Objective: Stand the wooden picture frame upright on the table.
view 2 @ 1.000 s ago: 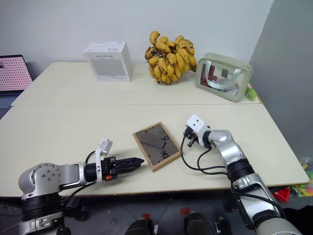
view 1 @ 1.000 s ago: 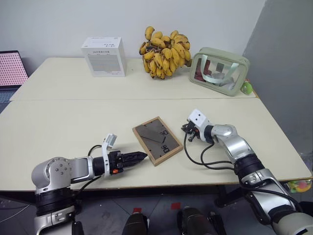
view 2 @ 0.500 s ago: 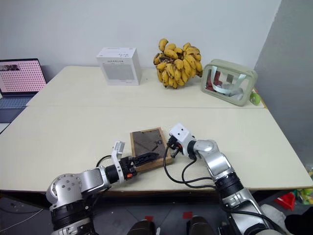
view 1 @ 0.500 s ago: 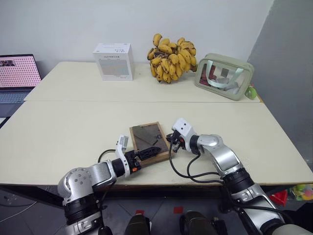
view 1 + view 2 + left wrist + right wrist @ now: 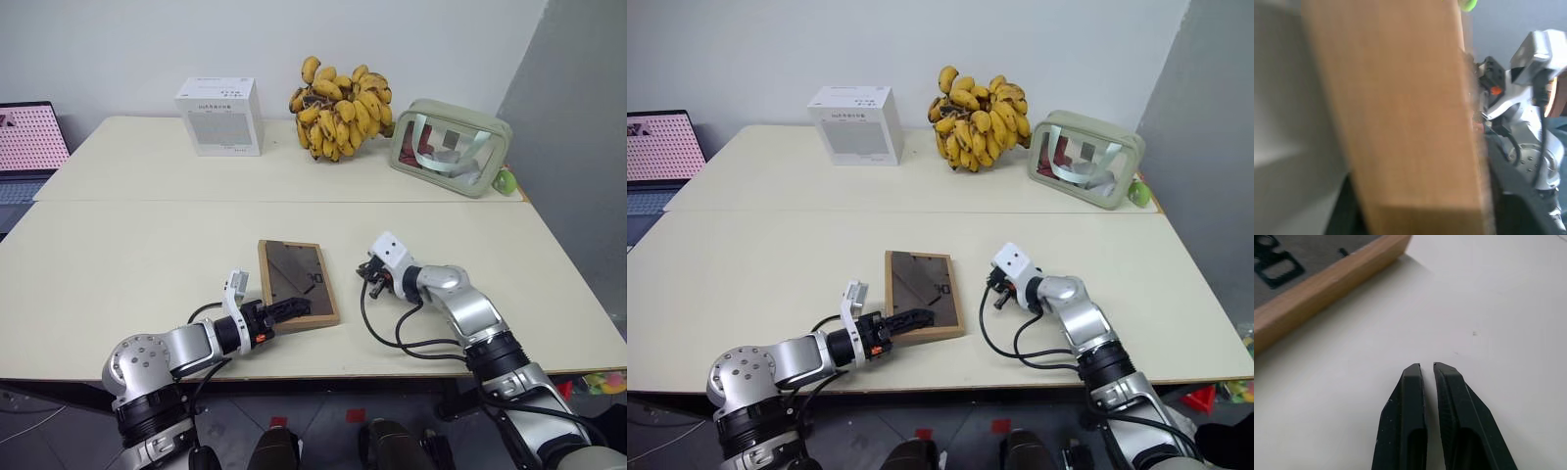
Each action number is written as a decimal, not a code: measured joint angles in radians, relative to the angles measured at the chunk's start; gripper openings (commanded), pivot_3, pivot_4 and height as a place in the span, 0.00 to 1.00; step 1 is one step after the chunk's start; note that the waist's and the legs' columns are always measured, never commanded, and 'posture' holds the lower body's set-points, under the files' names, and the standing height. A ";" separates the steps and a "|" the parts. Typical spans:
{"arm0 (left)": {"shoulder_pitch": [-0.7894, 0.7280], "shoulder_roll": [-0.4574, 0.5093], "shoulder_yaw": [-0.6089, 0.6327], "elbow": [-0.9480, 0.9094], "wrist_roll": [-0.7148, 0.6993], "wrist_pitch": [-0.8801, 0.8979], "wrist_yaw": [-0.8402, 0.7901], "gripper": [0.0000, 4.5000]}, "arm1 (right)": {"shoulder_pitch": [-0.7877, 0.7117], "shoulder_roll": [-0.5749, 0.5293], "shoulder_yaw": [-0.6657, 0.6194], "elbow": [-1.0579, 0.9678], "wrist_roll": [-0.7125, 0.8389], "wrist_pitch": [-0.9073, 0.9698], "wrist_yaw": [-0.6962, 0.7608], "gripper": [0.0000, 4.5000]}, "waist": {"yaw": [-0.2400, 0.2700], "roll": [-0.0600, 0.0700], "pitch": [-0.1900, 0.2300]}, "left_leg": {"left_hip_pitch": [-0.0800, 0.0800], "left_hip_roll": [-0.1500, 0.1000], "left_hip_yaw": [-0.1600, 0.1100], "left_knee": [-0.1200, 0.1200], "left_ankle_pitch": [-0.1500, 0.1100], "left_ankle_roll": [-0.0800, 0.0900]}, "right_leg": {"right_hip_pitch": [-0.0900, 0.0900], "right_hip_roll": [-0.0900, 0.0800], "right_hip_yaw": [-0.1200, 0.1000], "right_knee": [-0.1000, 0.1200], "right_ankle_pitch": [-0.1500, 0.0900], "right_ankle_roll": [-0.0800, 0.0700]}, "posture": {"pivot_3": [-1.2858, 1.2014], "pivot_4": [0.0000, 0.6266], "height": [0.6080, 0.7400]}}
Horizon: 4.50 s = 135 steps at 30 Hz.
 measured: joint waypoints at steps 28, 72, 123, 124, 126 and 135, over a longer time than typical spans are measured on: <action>-0.273 0.472 -0.483 0.090 0.079 -0.319 -0.609 0.28 | -0.362 0.048 -0.126 -0.184 0.556 0.464 0.267 1.00 | 0.001 -0.002 0.005 | -0.018 0.001 0.001 0.001 0.000 0.000 | -0.023 0.000 0.000 0.011 -0.002 -0.004 | 0.52 0.24 1.00; -0.179 0.389 -0.518 0.225 -0.932 -0.210 0.132 0.59 | -0.220 -0.283 0.015 0.302 -0.849 -1.622 -0.731 0.36 | 0.019 -0.004 0.006 | -0.013 -0.002 0.002 0.007 0.006 -0.007 | -0.021 -0.001 0.004 0.021 -0.002 -0.005 | 0.52 0.24 1.00; 0.151 0.639 -0.399 -0.272 0.305 -0.937 -0.198 1.00 | -0.143 0.022 -0.178 0.551 0.163 -0.387 0.442 0.90 | 0.024 -0.009 0.015 | -0.009 0.001 0.001 0.004 0.005 -0.007 | -0.012 0.000 0.000 0.013 -0.003 -0.007 | 0.52 0.24 1.00; 0.147 0.664 -0.386 -0.248 0.299 -0.916 -0.230 1.00 | -0.085 -0.038 -0.178 0.445 0.156 -0.346 0.443 0.90 | 0.025 -0.009 0.015 | -0.009 0.001 0.001 0.004 0.005 -0.007 | -0.013 0.000 0.000 0.013 -0.003 -0.007 | 0.52 0.24 1.00; 0.145 0.718 -0.355 -0.200 0.276 -0.870 -0.293 1.00 | 0.005 -0.147 -0.181 0.254 0.151 -0.259 0.446 0.90 | 0.021 -0.008 0.016 | -0.009 0.001 0.002 0.003 0.005 -0.007 | -0.014 0.000 0.001 0.013 -0.003 -0.007 | 0.52 0.24 1.00; 0.070 0.860 -0.262 -0.058 0.200 -0.738 -0.487 1.00 | -0.061 -0.171 -0.305 -0.614 0.546 0.604 0.242 0.90 | -0.013 -0.008 0.017 | -0.003 0.005 0.000 0.002 0.005 -0.007 | -0.018 0.004 0.000 0.026 -0.008 -0.017 | 0.52 0.24 1.00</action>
